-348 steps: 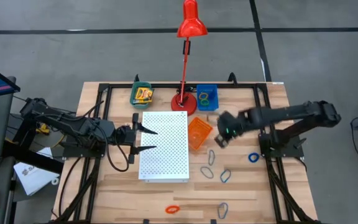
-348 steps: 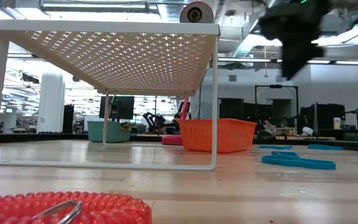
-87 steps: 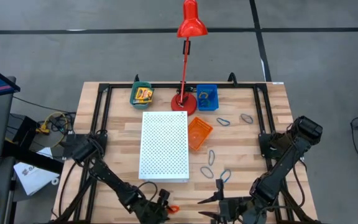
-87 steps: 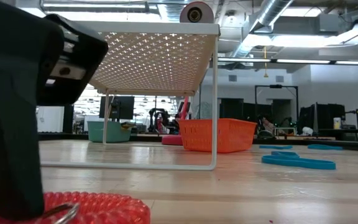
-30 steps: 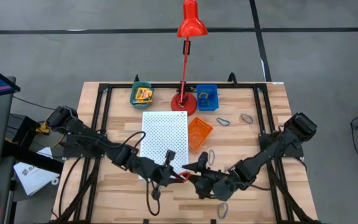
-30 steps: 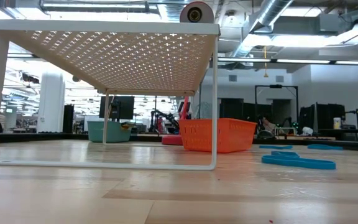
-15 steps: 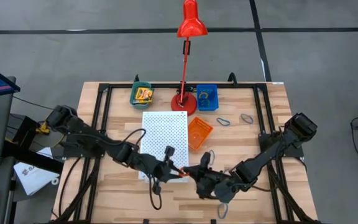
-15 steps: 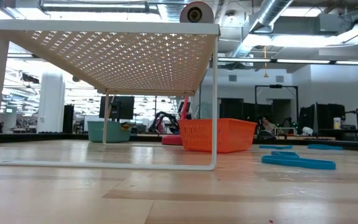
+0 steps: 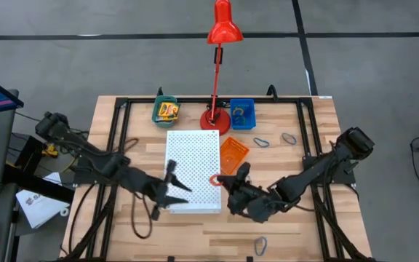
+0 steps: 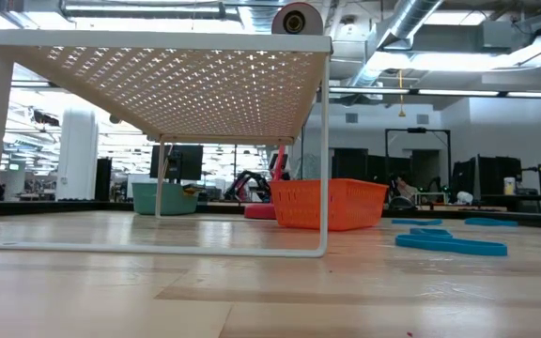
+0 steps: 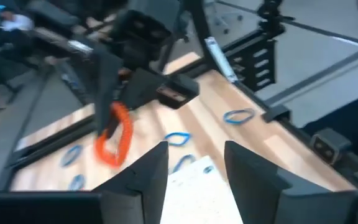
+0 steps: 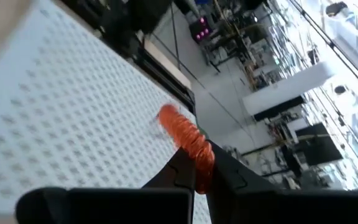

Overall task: Pick & Place Office Desk Supplies
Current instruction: Put the orange spring keychain into the blue bin

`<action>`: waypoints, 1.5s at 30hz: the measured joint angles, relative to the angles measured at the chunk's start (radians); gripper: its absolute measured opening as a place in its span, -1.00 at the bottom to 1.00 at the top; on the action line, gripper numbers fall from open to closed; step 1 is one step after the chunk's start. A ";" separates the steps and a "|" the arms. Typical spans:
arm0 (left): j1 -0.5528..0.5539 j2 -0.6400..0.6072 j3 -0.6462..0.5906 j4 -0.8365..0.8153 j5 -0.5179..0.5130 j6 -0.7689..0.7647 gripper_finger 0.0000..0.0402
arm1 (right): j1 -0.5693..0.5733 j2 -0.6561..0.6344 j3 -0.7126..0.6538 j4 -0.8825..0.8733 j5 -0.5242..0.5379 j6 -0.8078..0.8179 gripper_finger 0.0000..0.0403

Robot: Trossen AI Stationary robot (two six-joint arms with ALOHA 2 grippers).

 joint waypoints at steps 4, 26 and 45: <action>-0.014 -0.117 -0.053 0.007 -0.047 0.046 -0.18 | -0.073 -0.054 0.000 -0.102 0.023 0.053 -0.96; -0.011 -0.252 -0.132 0.016 -0.091 0.171 -0.19 | -1.099 -0.090 0.003 -0.486 -0.695 0.605 -0.96; -0.007 -0.262 -0.132 -0.003 -0.113 0.143 -0.19 | -1.228 0.179 -0.001 -0.439 -0.959 0.493 -0.79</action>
